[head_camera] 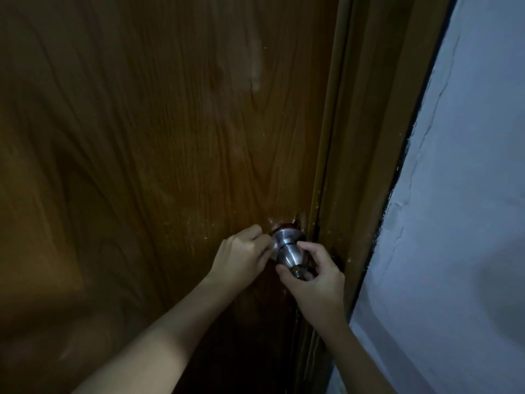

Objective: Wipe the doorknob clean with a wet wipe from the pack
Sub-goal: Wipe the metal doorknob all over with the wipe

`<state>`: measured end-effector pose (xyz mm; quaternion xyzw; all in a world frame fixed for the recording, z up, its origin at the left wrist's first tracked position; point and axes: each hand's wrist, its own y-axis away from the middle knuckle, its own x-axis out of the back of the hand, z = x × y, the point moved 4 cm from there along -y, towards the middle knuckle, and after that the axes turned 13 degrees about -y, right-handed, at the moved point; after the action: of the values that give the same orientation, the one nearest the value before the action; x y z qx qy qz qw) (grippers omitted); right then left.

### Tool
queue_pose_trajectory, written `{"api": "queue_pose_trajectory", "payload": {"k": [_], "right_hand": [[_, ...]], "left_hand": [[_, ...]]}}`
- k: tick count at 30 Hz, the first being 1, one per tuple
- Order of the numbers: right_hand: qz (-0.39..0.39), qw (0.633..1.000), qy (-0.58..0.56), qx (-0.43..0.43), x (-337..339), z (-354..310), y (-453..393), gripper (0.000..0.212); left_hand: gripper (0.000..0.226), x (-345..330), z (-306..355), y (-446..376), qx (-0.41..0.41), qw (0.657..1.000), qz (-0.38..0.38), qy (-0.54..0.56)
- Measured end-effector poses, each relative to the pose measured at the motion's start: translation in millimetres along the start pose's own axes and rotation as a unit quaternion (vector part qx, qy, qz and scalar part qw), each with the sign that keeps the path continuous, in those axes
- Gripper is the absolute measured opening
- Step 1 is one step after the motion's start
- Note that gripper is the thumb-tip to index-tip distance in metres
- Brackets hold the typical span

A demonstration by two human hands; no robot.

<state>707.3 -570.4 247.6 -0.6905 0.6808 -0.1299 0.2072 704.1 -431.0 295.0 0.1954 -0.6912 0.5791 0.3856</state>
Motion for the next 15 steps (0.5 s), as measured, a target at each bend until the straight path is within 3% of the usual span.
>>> {"api": "queue_pose_trajectory", "payload": {"k": [2, 7, 15], "right_hand": [[0.002, 1.000, -0.006, 0.005, -0.2, -1.1, 0.6, 0.045], [0.007, 1.000, -0.012, 0.004, 0.3, 2.6, 0.4, 0.046], [0.008, 1.000, -0.012, 0.000, 1.0, 4.5, 0.8, 0.048]], "left_hand": [[0.008, 3.8, -0.7, -4.4, 0.014, 0.999, 0.029, 0.020], [0.019, -13.3, 3.8, 12.3, -0.065, 0.997, -0.015, -0.038], [0.022, -27.8, 10.2, 15.3, 0.066, 0.996, 0.058, 0.002]]}}
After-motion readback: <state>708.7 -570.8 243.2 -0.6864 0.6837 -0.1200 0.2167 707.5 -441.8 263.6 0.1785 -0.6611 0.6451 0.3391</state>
